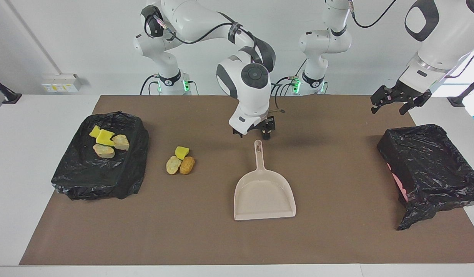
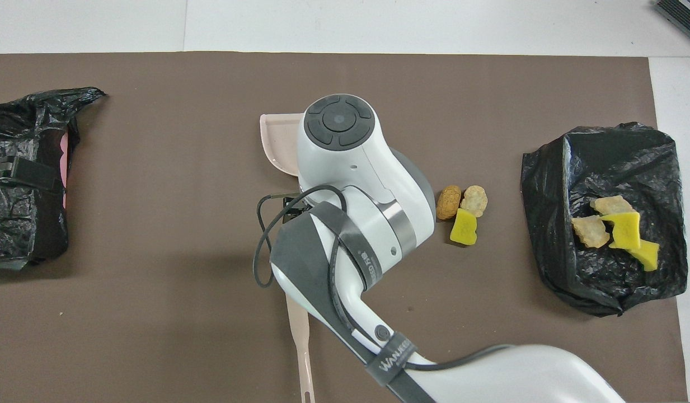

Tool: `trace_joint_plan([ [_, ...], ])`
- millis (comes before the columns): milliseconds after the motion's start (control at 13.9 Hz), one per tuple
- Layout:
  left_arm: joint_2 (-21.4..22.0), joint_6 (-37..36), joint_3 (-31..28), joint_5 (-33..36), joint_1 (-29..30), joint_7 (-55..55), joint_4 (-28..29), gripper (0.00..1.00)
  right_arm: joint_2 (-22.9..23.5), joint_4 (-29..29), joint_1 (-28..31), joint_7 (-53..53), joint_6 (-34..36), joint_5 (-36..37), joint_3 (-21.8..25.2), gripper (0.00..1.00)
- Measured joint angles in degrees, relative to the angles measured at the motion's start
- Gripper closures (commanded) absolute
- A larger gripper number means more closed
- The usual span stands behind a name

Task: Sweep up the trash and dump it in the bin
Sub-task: 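Return the empty dustpan to the table center with the right gripper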

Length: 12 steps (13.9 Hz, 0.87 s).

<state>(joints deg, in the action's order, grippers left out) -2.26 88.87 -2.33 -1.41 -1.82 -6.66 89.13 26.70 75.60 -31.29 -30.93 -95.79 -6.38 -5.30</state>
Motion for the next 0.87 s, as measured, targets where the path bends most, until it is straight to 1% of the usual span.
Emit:
trace_joint_plan([
  [144,0.0,0.0,0.0,0.0,0.0,0.0,0.0,0.0,-6.3,7.0,-0.9,0.0,0.4,-0.5,-0.9,0.0],
  [289,0.0,0.0,0.0,0.0,0.0,0.0,0.0,0.0,-12.0,15.0,-4.3,-0.3,-0.1,-2.5,-1.3,0.0],
  [361,0.0,0.0,0.0,0.0,0.0,0.0,0.0,0.0,-14.4,19.3,-6.1,-1.1,-2.1,-3.8,-1.3,0.0],
  [649,0.0,0.0,0.0,0.0,0.0,0.0,0.0,0.0,-24.9,41.6,-12.3,-2.8,-18.9,-8.2,-1.4,0.0],
  [721,0.0,0.0,0.0,0.0,0.0,0.0,0.0,0.0,-26.5,45.5,-13.8,-3.2,-21.9,-9.1,-1.4,0.0],
  [866,0.0,0.0,0.0,0.0,0.0,0.0,0.0,0.0,-27.4,50.9,-17.4,-6.0,-27.9,-9.5,-1.5,0.0],
])
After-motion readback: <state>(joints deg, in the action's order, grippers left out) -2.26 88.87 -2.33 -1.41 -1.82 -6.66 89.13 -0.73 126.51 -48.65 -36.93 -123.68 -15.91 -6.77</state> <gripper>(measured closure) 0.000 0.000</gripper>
